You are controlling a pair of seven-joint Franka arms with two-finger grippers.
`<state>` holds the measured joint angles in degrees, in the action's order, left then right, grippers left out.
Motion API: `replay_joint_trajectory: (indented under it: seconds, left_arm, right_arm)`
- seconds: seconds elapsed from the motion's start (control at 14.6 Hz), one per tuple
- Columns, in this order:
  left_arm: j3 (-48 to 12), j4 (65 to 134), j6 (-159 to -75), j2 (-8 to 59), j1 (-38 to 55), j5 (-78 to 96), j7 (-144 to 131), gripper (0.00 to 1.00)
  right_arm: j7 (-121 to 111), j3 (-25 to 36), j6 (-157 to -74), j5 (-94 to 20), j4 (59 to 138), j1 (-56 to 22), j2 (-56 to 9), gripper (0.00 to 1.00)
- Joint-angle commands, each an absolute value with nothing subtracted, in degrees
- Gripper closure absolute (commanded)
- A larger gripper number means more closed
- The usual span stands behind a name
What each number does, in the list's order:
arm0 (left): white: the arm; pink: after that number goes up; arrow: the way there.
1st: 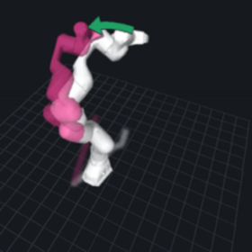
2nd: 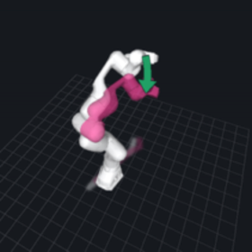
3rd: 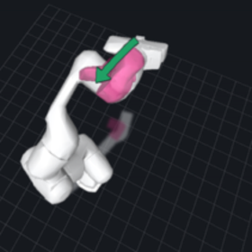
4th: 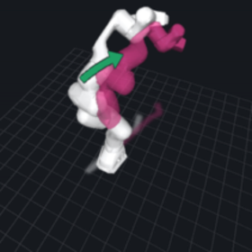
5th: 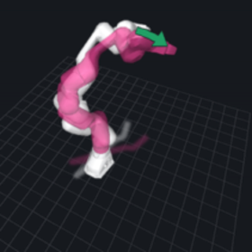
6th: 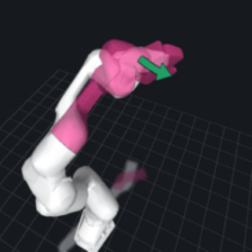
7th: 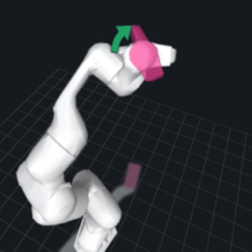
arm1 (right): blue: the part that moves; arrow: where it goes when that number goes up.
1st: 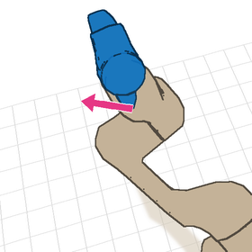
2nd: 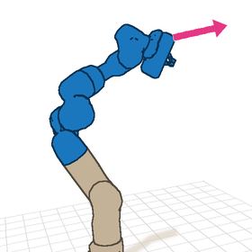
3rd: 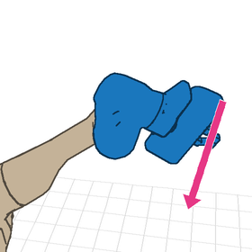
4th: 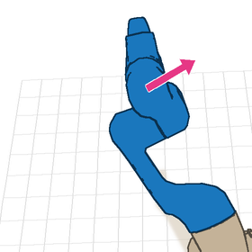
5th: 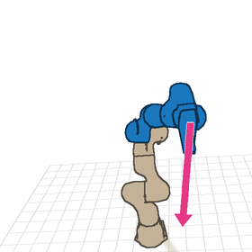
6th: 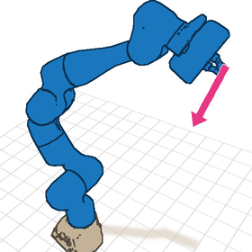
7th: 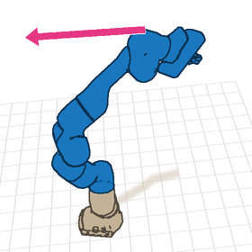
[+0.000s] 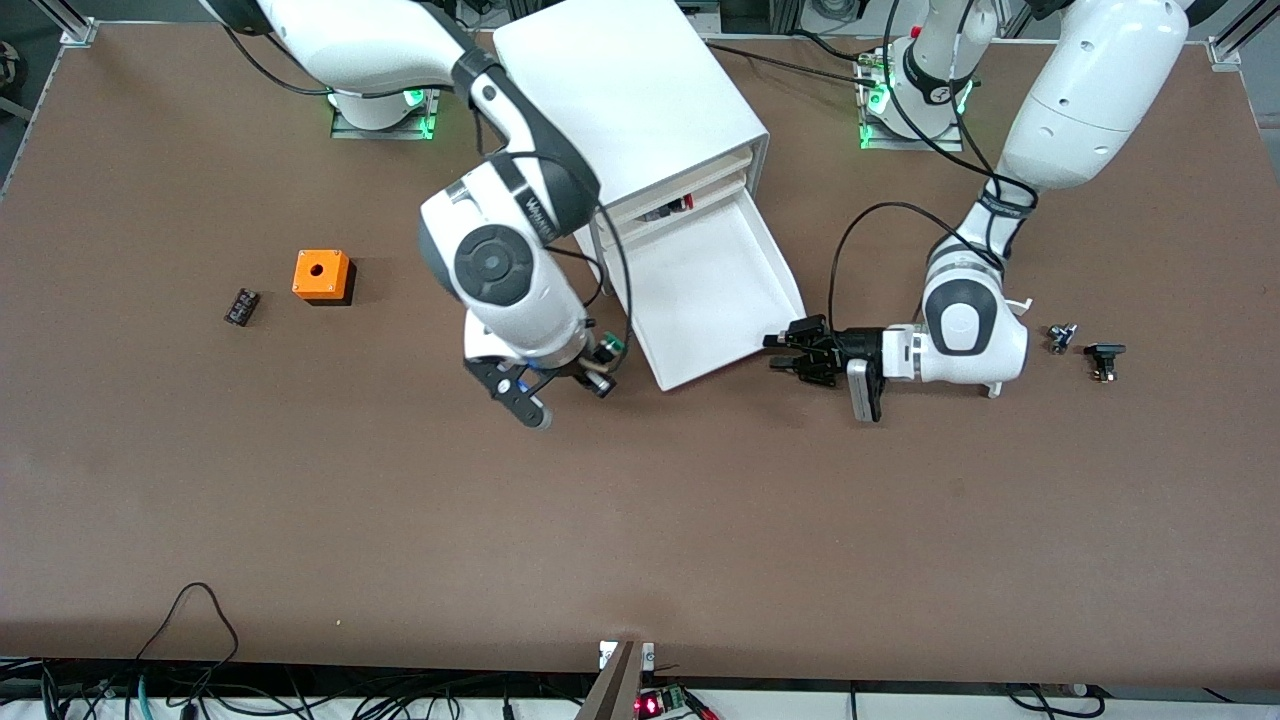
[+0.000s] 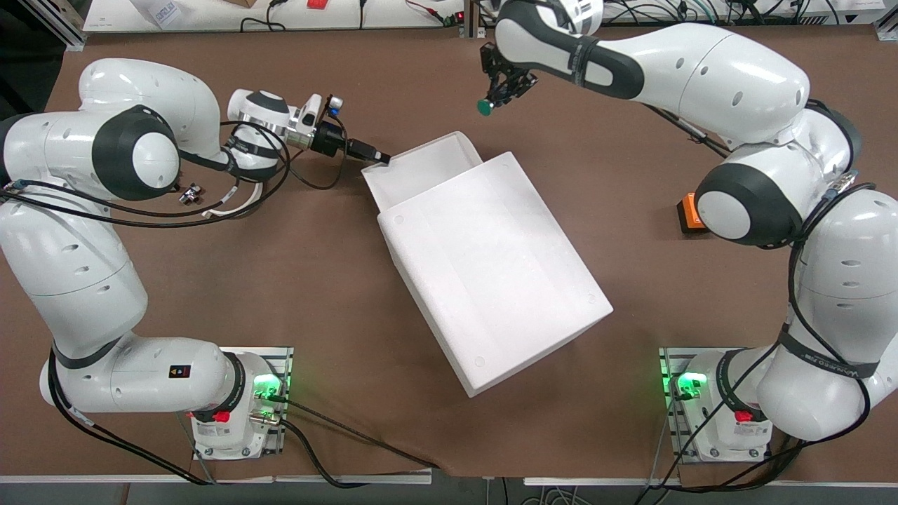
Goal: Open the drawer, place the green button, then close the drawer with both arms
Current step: 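Carry the button over the drawer with the right gripper while the left gripper withdraws, then lower the button into the open drawer and open the right gripper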
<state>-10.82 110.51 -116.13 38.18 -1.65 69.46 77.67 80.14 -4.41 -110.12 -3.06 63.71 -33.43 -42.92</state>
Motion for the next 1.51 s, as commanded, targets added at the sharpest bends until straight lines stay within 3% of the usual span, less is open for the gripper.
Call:
replay_joint_trajectory:
  seconds: [0.0, 0.82, 1.3, 1.44]
  left_arm:
    - [-10.7, 106.5, -110.4, 39.5, -5.2, 64.5, 75.9, 0.0]
    - [-10.9, 83.1, -88.4, 36.8, -6.8, 31.2, 32.7, 0.0]
    - [-12.0, 74.3, -84.7, 31.8, -3.2, 11.7, 5.6, 0.0]
    - [-11.9, 72.6, -84.8, 31.4, -0.4, 2.6, 3.5, 0.0]
  right_arm:
    - [87.8, -3.6, -111.5, -2.3, 62.2, -37.0, -43.7, 1.0]
    - [110.3, -3.4, -126.9, 3.9, 62.3, -46.1, -51.3, 1.0]
    - [113.2, -3.4, -128.4, 5.1, 62.2, -46.7, -53.5, 1.0]
    - [113.3, -3.4, -128.8, 5.1, 62.3, -46.7, -53.7, 0.7]
